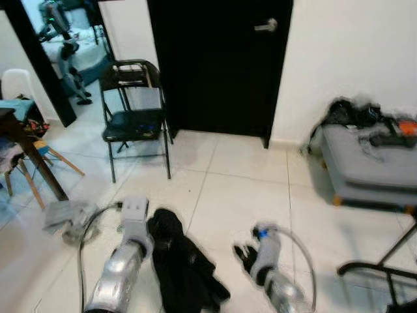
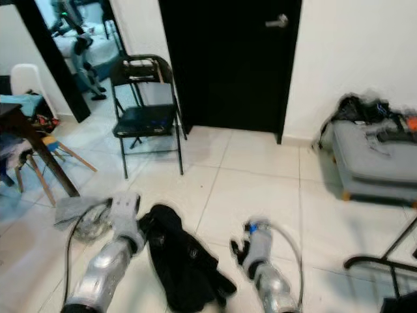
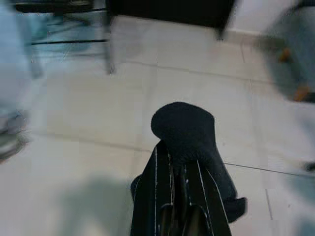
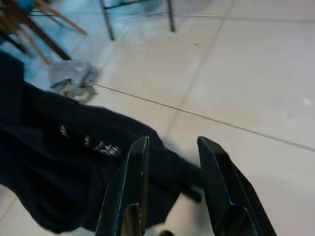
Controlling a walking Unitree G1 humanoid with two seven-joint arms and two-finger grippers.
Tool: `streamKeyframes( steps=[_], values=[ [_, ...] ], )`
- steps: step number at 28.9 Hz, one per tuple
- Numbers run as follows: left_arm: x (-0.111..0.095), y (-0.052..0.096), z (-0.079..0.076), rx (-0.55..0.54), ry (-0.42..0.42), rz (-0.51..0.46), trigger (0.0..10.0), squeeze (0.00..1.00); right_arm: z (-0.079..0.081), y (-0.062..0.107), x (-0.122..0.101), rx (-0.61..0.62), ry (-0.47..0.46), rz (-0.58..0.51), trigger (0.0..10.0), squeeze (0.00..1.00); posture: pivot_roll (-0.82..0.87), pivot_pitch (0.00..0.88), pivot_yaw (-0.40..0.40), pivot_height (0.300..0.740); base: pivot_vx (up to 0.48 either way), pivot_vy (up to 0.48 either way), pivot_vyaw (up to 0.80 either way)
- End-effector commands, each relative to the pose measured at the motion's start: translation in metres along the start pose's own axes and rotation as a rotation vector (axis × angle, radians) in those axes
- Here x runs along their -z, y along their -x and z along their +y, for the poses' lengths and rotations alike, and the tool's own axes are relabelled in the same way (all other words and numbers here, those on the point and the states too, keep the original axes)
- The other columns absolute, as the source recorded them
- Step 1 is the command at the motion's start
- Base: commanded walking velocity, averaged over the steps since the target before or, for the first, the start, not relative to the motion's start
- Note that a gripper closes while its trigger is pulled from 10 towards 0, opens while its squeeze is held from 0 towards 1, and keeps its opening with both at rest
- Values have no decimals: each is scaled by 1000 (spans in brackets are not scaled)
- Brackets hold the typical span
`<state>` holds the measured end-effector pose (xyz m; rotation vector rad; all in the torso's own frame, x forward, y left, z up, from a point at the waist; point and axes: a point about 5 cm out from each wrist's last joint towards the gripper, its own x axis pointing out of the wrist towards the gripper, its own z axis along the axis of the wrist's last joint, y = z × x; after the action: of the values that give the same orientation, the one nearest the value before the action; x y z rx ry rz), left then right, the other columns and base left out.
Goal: Hang hanger
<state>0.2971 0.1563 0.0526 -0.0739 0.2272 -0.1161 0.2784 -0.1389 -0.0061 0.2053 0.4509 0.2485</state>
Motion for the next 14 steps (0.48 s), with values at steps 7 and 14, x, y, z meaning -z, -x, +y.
streamKeyframes(
  steps=[7, 14],
  values=[
    [-2, 0, -1, 15, -18, -21, 10000, 0, 7, 1, 6, -50, 9, 11, 10000, 0, 48, 8, 51, 740, 0, 0, 800],
    [-5, -1, -2, 19, -25, -33, 10000, 0, 8, -1, 6, -73, 18, 11, 10000, 0, 55, 6, 44, 740, 0, 0, 800]
  ],
)
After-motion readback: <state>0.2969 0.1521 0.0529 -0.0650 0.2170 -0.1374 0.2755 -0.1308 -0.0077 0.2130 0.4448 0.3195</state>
